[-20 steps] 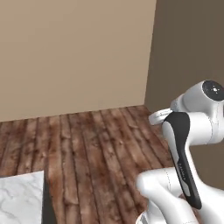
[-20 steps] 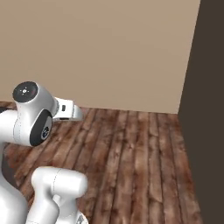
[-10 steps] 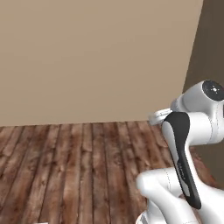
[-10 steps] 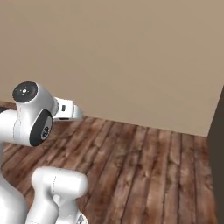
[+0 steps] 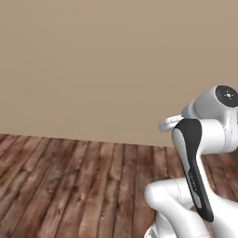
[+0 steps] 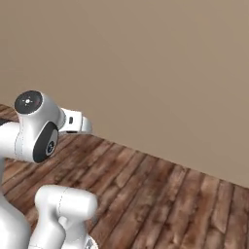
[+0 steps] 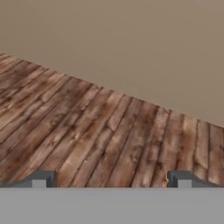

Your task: Organize the utensils by type. Pick up the wooden spoons from the counter and place them in the open cabinet. Then pick up the metallic utensils from the counter and place them in the open drawer.

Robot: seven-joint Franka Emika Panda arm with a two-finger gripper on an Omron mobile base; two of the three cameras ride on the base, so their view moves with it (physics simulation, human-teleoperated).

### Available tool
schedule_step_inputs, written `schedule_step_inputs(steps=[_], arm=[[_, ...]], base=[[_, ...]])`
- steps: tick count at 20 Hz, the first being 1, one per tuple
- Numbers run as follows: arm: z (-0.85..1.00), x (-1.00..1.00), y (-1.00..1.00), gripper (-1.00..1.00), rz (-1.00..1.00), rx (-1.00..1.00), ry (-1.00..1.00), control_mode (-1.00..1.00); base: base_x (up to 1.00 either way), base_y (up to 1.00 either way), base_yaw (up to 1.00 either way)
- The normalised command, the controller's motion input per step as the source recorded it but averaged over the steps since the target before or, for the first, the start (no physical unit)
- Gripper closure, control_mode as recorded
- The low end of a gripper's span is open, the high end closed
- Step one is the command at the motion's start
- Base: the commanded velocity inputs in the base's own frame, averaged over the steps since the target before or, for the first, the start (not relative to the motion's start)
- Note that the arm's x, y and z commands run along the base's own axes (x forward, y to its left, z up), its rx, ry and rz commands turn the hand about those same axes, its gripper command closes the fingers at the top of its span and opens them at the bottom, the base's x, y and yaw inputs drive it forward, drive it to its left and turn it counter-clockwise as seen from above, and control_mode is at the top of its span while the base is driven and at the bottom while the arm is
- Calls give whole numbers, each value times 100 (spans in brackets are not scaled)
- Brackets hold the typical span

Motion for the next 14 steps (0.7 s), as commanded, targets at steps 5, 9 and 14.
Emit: schedule_step_inputs(steps=[5, 9, 14], arm=[[0, 0, 0, -100, 0, 0, 0, 100], [0, 0, 0, -100, 0, 0, 0, 100], [0, 0, 0, -100, 0, 0, 0, 100]], base=[[79, 0, 57], [55, 0, 76], [49, 0, 83]])
